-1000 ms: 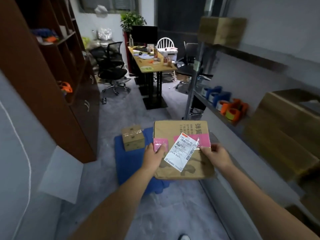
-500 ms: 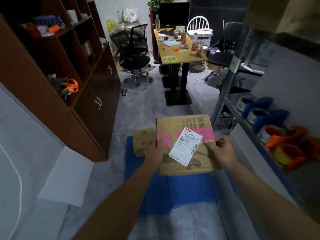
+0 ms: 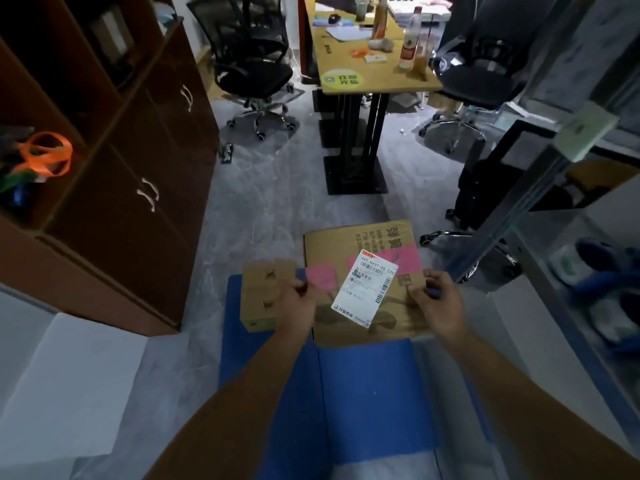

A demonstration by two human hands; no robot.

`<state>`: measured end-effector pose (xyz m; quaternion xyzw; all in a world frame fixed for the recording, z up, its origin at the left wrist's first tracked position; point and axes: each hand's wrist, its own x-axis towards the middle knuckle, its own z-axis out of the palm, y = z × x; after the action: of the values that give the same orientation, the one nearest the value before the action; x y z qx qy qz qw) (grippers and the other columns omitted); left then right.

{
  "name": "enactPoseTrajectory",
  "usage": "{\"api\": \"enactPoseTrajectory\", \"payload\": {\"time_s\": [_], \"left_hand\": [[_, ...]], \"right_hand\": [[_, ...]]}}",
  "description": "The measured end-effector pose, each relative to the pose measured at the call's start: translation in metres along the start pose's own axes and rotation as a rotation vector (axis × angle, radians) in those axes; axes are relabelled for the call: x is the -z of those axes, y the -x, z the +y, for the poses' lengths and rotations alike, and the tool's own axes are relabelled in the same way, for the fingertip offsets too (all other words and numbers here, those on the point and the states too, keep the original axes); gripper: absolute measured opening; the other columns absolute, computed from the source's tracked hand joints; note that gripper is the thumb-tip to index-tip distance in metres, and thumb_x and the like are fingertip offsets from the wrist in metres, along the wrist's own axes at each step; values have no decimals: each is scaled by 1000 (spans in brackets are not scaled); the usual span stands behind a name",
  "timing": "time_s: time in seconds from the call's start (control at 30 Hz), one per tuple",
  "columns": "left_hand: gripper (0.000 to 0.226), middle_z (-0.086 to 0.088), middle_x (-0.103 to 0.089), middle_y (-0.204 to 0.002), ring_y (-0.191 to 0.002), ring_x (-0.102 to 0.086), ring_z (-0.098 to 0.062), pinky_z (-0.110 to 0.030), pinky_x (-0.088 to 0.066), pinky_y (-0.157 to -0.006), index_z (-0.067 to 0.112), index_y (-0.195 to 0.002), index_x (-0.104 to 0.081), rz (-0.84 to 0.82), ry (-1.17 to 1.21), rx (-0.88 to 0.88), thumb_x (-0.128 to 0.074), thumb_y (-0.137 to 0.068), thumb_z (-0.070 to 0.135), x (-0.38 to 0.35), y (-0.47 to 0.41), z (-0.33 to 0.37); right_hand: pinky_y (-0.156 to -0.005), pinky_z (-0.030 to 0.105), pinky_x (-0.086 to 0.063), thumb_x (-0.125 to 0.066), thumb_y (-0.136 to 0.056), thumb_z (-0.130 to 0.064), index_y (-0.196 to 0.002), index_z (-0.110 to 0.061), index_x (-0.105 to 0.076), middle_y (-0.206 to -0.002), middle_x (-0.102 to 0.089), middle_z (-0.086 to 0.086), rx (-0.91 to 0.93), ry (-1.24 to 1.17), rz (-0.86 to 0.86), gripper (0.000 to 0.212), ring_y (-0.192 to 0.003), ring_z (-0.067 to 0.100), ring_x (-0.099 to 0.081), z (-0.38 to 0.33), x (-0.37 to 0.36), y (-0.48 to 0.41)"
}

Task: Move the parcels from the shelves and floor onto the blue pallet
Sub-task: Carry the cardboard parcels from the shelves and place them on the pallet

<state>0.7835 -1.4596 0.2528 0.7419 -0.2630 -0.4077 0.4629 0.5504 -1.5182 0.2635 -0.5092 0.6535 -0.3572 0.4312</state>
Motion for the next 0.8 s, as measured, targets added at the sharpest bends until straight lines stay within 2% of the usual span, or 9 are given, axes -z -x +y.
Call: {"api": "enactPoseTrajectory", "payload": {"time_s": [0.1, 0.2, 0.33, 0.43, 0.5, 0.6, 0.67, 0.73, 0.8], "left_hand": [[20, -11, -64, -98, -87, -60, -21, -31, -49, -68, 6, -106, -58, -32, -6, 43, -52, -100, 24, -27, -71, -29], [17, -13, -64, -113, -100, -62, -25, -46, -53, -89, 12, -111, -57, -24, 28, 60, -50, -101, 24, -54, -128, -78], [38, -9, -53, -135, -119, -55, -23, -46, -49, -101, 23, -137, -55, -63, 37, 110, -55, -99, 29, -93, -186, -169], [53, -8, -49, -140, -121, -54, -21, -43, -47, -104, 24, -148, -42, -106, 77, 147, -56, -98, 13, -128, -228, -243], [62, -5, -43, -139, -117, -50, -15, -34, -45, -104, 22, -152, -32, -67, 45, 149, -56, -97, 7, -143, -251, -279], [78, -4, -35, -140, -118, -45, -15, -36, -47, -103, 22, -154, -25, -36, -37, 117, -64, -90, 3, -176, -287, -348], [83, -5, -36, -134, -116, -43, -13, -23, -46, -97, 19, -152, -32, 20, -135, 49, -72, -81, 2, -197, -305, -387], [78, -3, -40, -133, -116, -44, -11, -13, -43, -92, 19, -148, -39, 45, -197, -15, -71, -79, 3, -212, -323, -413], [71, -2, -47, -137, -120, -50, -13, -27, -49, -99, 20, -144, -44, 22, -204, -31, -72, -80, 5, -219, -341, -432]], "right_hand": [[-62, 18, -43, -67, -89, -11, -108, -28, -55, -107, -61, 0, -29, -4, 17, 28, -87, 7, -59, 30, -32, -54], [-60, 17, -46, -63, -92, -6, -112, -31, -58, -102, -65, -3, -71, -37, -28, 33, -87, 8, -62, 77, -71, -104], [-56, 9, -49, -55, -95, 1, -117, -24, -61, -98, -66, -12, -90, 0, -139, 34, -85, -2, -67, 169, -124, -157], [-73, 33, -57, -51, -92, 11, -129, -13, -58, -117, -66, 4, -132, -6, -223, 45, -101, 23, -66, 260, -163, -202], [-79, 36, -55, -47, -89, 16, -137, -11, -52, -127, -61, 9, -146, -9, -236, 56, -104, 24, -63, 302, -184, -229], [-83, 36, -54, -45, -87, 21, -139, -2, -45, -131, -56, 15, -118, -23, -268, 57, -110, 25, -58, 375, -222, -267], [-75, 26, -54, -44, -87, 22, -134, 3, -41, -124, -56, 14, -154, -32, -259, 51, -97, 19, -59, 415, -245, -288], [-60, 14, -52, -45, -87, 19, -128, 0, -41, -113, -57, 9, -199, -39, -253, 46, -82, 8, -58, 448, -265, -306], [-57, 13, -50, -51, -89, 10, -123, -9, -44, -110, -60, 4, -197, -28, -290, 39, -82, 4, -58, 474, -279, -321]]}}
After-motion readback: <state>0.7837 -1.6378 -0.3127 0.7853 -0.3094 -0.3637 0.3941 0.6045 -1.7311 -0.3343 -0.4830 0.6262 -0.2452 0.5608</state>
